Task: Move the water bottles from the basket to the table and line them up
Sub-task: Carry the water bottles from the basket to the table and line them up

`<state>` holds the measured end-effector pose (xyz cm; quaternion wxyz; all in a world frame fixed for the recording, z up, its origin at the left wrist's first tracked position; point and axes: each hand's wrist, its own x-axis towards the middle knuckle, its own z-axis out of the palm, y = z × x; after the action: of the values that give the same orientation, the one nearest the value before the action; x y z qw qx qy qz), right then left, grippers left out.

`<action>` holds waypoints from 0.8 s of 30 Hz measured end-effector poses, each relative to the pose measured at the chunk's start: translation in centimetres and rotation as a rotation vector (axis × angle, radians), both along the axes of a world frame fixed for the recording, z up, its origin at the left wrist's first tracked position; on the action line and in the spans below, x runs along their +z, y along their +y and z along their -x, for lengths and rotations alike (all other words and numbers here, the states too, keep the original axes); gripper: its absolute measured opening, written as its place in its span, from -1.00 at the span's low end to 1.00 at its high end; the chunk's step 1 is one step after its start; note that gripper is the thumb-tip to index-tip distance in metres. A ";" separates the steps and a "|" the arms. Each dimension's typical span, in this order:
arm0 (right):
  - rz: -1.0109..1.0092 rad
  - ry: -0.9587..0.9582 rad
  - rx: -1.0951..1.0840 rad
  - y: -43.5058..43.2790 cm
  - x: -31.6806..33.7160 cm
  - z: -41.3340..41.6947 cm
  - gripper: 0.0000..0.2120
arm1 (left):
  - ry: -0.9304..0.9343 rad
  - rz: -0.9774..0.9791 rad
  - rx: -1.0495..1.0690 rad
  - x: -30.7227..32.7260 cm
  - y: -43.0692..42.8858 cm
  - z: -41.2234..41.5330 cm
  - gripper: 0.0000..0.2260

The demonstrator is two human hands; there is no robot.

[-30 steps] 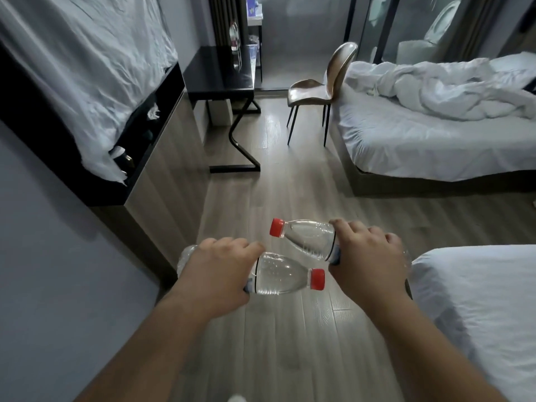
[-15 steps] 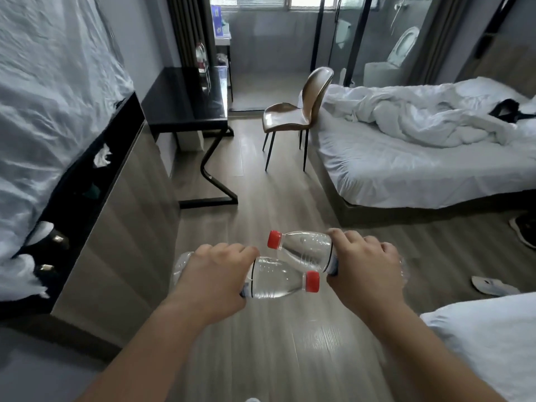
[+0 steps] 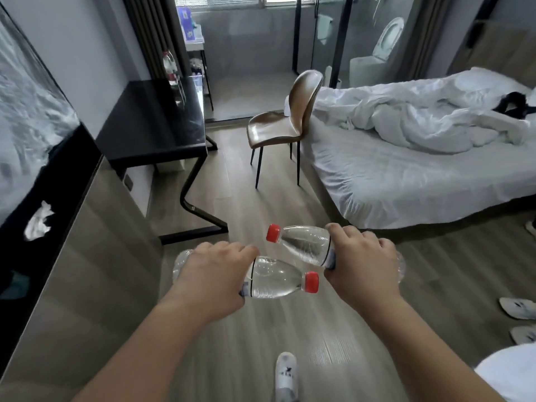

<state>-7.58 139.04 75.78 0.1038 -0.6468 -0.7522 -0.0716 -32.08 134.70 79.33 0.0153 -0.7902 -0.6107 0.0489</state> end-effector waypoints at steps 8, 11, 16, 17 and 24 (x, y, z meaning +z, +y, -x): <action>0.038 -0.011 0.053 17.9 2.7 4.1 -0.36 | -0.006 -0.009 0.068 2.1 16.2 3.7 -0.52; 0.019 -0.011 0.067 23.7 2.9 6.0 -0.36 | 0.004 0.000 0.071 1.9 21.6 5.5 -0.56; 0.015 -0.029 0.072 33.6 2.0 9.8 -0.34 | 0.029 0.009 0.071 0.5 31.4 9.4 -0.55; 0.013 -0.032 0.067 35.6 1.9 10.6 -0.35 | 0.025 0.003 0.069 0.2 33.5 10.2 -0.56; 0.032 -0.036 -0.007 49.3 1.9 16.7 -0.37 | 0.005 0.047 0.029 1.0 49.1 16.4 -0.57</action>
<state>-24.25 188.33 77.64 0.0799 -0.6497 -0.7526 -0.0716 -48.53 183.81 80.37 -0.0023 -0.7811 -0.6209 0.0654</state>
